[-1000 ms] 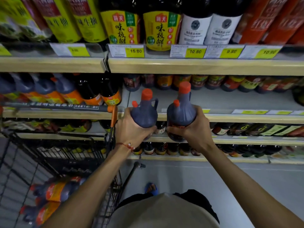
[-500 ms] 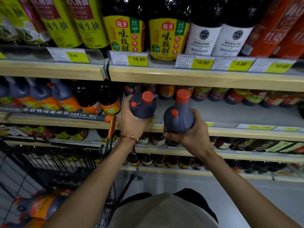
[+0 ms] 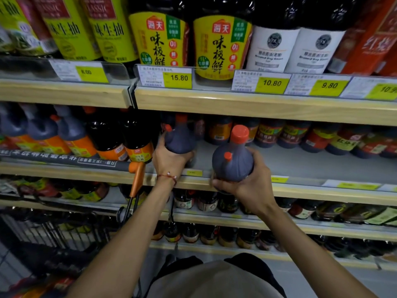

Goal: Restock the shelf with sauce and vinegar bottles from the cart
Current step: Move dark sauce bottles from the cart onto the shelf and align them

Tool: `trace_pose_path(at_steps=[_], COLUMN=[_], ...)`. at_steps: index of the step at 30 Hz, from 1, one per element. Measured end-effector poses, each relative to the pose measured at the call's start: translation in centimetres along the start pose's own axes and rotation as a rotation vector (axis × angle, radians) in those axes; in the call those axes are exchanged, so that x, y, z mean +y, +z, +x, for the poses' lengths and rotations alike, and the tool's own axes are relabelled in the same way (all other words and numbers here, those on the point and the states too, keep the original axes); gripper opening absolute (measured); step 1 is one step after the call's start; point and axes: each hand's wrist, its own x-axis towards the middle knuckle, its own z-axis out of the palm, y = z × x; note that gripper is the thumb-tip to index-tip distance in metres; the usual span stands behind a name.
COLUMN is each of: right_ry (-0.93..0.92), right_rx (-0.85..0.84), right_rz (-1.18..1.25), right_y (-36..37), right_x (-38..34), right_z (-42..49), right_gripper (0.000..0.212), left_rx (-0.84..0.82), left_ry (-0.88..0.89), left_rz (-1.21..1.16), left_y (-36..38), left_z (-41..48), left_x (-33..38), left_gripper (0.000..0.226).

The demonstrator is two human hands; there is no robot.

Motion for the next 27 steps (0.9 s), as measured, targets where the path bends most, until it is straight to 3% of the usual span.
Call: trace_pose_path(at_steps=[5,14,16,18,20,22,27], right_ry=[0.008,0.04,0.051,0.077,0.119,0.145,0.22], right_rx=[-0.003,-0.042,-0.065,-0.095,-0.126,-0.148,-0.188], right_rz=[0.039,0.046,0.033,0.028,0.039,0.049,0.085], right_y=[0.2,0.2,-0.2,-0.6,-1.0,-1.4,-2.1], right_x=[0.3,-1.2,-2.2,-3.2,-4.1,-4.7,-5.3], right_z=[0.4,0.2,-0.3,-0.8,-1.1,-1.4,-1.4], right_gripper=[0.095,0.095,0.094,0.095,0.097,0.096,0.096], left_rx=[-0.032,-0.086,0.011,0.081,-0.017,-0.221,-0.728], left_ry=[-0.109,-0.153,-0.267,-0.359,-0.354,-0.3,-0.24], left_rz=[-0.069,-0.277,-0.374,-0.38,-0.384,-0.405,-0.449], left_y=[0.3,0.2,-0.6,-1.4,-2.2,-3.3,-5.6], left_z=[1.7,1.0,-0.8,-3.1,-5.2,-7.1,-11.2], left_x=[-0.6,-0.3,0.9,2.1,2.8,4.2,7.9], left_gripper=[0.098,0.111,0.097,0.066,0.042,0.04,0.085])
